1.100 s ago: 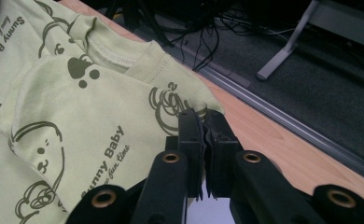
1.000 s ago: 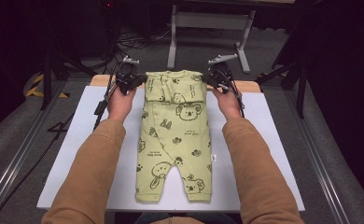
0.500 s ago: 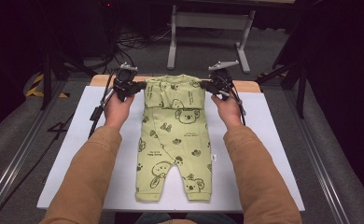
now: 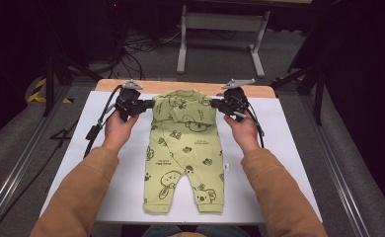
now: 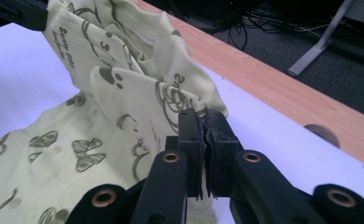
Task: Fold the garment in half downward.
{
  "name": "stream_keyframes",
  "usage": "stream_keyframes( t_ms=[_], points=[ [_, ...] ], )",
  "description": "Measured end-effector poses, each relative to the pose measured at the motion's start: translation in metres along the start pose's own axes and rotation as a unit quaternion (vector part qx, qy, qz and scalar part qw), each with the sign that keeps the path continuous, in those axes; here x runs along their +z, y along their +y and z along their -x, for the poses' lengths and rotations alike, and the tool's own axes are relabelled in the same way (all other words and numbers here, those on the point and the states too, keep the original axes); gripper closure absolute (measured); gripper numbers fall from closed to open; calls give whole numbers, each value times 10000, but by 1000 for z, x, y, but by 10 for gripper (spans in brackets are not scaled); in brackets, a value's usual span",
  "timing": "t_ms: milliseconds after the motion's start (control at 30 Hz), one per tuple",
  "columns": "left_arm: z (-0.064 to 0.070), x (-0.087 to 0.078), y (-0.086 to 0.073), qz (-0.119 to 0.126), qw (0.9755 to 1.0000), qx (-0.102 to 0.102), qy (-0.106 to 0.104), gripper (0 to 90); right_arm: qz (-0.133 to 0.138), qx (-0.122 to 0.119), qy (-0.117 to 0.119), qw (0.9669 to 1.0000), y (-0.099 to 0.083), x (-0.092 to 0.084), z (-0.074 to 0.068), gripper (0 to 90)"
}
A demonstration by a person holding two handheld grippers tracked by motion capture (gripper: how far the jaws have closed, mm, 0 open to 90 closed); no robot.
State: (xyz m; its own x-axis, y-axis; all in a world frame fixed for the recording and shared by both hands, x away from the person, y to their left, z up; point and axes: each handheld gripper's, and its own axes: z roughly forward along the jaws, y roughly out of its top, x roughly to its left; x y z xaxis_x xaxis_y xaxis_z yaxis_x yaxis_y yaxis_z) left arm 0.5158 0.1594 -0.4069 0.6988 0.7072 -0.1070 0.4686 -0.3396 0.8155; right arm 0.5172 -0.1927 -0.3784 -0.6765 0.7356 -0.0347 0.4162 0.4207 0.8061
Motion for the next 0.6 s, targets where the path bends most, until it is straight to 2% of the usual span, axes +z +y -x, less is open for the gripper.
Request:
stream_keyframes(
  t_ms=[100, 300, 467, 600],
  points=[
    [8, -7, -12, -17, 9998, 184, -69, 878, 20, 22, 76, 10000, -12, -6, -7, 868],
    [27, -19, -44, -80, 9992, 285, -274, 878, -25, 94, 298, 9995, -42, -19, -24, 867],
    [49, -26, -65, -148, 9979, 586, -235, 878, -99, 48, 452, 9989, -65, -32, -41, 867],
    [63, -32, -73, -136, 9972, 691, -248, 879, -91, 17, 535, 9985, -77, -41, -51, 867]
  ],
)
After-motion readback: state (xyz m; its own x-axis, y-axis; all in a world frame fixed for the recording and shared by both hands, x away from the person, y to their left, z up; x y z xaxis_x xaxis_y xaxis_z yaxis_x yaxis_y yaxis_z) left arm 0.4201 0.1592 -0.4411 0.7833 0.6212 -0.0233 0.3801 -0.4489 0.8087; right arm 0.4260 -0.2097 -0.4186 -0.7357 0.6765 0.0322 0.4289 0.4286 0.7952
